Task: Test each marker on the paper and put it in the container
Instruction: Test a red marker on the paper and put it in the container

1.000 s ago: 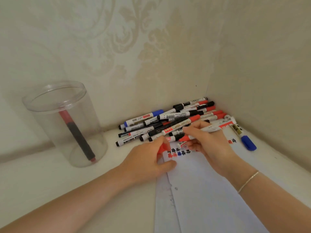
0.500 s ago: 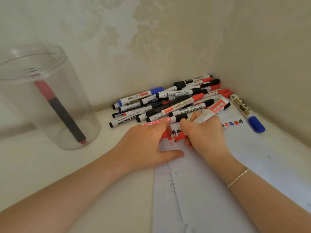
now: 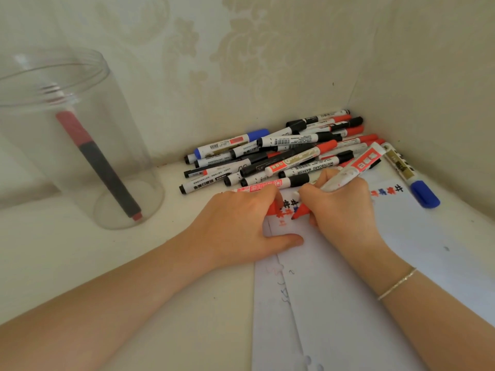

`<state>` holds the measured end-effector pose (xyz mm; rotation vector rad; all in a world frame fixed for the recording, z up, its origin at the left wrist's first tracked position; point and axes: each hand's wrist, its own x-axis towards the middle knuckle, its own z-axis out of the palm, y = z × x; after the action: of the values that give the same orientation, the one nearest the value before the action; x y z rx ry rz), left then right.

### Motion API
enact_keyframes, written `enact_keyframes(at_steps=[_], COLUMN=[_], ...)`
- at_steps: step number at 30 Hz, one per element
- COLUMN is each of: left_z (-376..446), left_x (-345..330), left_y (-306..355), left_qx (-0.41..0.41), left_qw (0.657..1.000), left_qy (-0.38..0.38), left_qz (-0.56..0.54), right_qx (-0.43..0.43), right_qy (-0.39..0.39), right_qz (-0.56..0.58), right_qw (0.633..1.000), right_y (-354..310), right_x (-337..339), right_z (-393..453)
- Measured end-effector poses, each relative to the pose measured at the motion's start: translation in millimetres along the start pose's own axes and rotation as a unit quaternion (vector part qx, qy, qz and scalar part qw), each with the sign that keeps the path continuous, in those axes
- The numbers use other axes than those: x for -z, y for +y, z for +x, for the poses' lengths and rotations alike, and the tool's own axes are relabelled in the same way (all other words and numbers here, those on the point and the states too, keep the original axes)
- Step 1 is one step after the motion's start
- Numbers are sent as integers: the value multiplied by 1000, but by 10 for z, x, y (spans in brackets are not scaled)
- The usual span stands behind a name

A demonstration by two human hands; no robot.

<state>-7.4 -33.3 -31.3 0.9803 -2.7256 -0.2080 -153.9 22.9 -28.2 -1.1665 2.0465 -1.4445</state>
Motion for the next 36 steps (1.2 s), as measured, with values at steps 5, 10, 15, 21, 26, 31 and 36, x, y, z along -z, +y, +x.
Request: enact_keyframes(at_steps=[5,10,15,21,26,31,36], left_z=[1,1,5,3,1,-1,-5], left_x=[3,13,20,0,13,22,33], left_y=[4,11,22,16,21,32,37], left_qx=[7,10,11,15,20,23,29], left_qw=[1000,1000,1000,1000,999,999,999], left_qy=[-7,-17,-17,-10,-20,-23,-32], left_qz=[-1,-4,-5,-14,-18,-21,-19], right_qx=[5,29,3,13,2,26,23], right_qy=[-14,9,-8,-4,4,6,-13], right_qz=[6,-14,14,-3,26,2,-1], right_qw=[1000,999,1000,1000,1000,1000,1000], right_y=[-7,13,-5,31,25,37,34], right_x=[-22,-26,-17,-59,-27,-64,-55], right_z=[-11,-1,1,21,1,7,0])
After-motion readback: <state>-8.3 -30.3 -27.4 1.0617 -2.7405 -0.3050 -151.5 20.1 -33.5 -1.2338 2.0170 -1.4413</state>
